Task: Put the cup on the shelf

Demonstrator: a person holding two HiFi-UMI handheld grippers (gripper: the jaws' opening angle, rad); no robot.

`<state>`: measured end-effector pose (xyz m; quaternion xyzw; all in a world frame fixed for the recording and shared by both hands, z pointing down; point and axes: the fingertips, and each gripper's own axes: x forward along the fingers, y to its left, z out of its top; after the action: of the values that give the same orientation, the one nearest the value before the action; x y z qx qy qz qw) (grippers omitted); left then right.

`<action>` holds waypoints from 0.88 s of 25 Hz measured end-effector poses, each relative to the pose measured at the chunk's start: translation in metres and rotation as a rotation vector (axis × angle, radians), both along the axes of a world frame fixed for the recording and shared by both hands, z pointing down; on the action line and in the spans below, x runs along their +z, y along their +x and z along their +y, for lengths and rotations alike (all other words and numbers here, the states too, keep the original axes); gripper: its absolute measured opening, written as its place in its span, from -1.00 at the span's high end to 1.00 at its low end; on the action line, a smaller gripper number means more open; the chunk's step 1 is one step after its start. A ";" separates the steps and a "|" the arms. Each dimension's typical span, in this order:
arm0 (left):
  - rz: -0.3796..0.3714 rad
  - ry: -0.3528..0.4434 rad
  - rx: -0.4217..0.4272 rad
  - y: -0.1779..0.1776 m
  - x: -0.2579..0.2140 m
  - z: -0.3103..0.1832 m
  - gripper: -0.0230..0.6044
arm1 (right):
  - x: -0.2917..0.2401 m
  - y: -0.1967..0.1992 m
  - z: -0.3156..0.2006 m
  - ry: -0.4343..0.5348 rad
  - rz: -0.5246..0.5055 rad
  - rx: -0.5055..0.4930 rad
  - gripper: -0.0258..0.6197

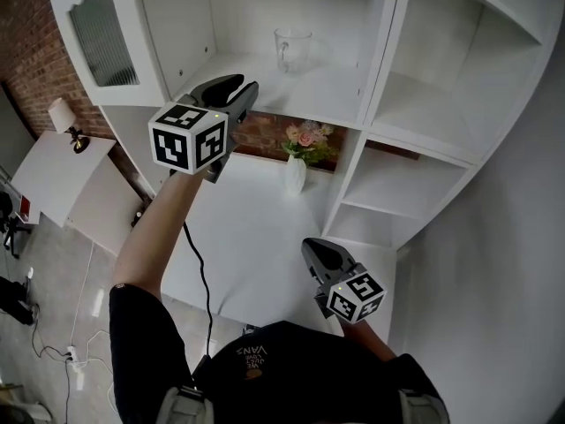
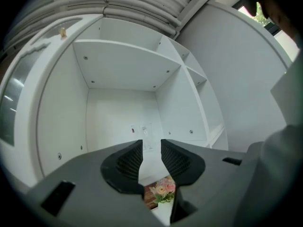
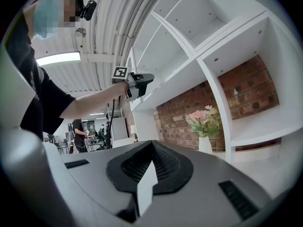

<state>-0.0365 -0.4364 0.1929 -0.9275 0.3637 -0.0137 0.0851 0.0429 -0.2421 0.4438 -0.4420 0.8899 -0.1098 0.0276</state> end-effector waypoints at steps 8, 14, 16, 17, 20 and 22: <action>0.013 0.058 -0.038 -0.020 0.039 0.060 0.64 | 0.014 -0.003 0.014 -0.037 -0.010 -0.055 0.92; 0.066 0.045 -0.098 -0.033 0.084 0.092 0.87 | 0.024 -0.004 0.027 -0.059 -0.009 -0.077 0.92; 0.091 0.002 -0.114 -0.038 0.105 0.097 0.89 | 0.027 -0.004 0.031 -0.063 -0.008 -0.084 0.92; 0.102 -0.019 -0.123 -0.040 0.115 0.099 0.89 | 0.028 -0.004 0.032 -0.064 -0.007 -0.086 0.92; 0.112 -0.059 -0.146 -0.045 0.144 0.110 0.90 | 0.033 -0.002 0.037 -0.070 -0.008 -0.087 0.92; 0.105 -0.087 -0.152 -0.045 0.165 0.118 0.90 | 0.037 0.000 0.040 -0.077 -0.010 -0.086 0.92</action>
<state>-0.0810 -0.3180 0.3578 -0.8994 0.4362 0.0125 0.0242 0.0428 -0.2018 0.4809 -0.4033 0.9031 -0.1472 0.0105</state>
